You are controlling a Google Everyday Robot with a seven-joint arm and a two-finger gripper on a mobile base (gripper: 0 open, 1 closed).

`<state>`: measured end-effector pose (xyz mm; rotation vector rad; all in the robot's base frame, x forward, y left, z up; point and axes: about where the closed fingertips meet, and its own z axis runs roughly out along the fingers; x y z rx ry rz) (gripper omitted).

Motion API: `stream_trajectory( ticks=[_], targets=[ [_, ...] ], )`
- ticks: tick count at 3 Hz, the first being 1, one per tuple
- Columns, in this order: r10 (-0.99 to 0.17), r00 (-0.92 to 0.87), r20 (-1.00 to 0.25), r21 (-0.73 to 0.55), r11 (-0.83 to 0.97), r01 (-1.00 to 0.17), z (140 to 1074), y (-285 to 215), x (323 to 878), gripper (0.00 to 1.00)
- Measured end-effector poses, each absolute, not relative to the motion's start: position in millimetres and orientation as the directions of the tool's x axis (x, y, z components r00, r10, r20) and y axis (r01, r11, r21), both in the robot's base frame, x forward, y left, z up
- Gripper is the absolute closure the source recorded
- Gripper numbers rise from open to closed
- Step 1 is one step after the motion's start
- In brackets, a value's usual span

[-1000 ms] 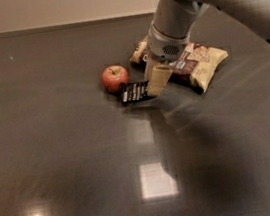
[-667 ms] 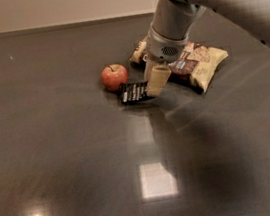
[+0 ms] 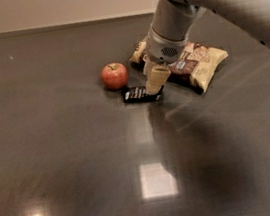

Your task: Move rxbar chocolate near apple

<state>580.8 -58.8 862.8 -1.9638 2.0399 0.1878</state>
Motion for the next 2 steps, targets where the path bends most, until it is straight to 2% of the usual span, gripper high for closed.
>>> stream_trajectory(
  ticks=[1, 2],
  targets=[
    [-0.952, -0.017, -0.305, -0.113, 0.054, -0.992, 861.8, -57.9, 581.0, 0.00],
    [-0.952, -0.017, -0.305, -0.113, 0.054, -0.992, 861.8, -57.9, 581.0, 0.00]
  ],
)
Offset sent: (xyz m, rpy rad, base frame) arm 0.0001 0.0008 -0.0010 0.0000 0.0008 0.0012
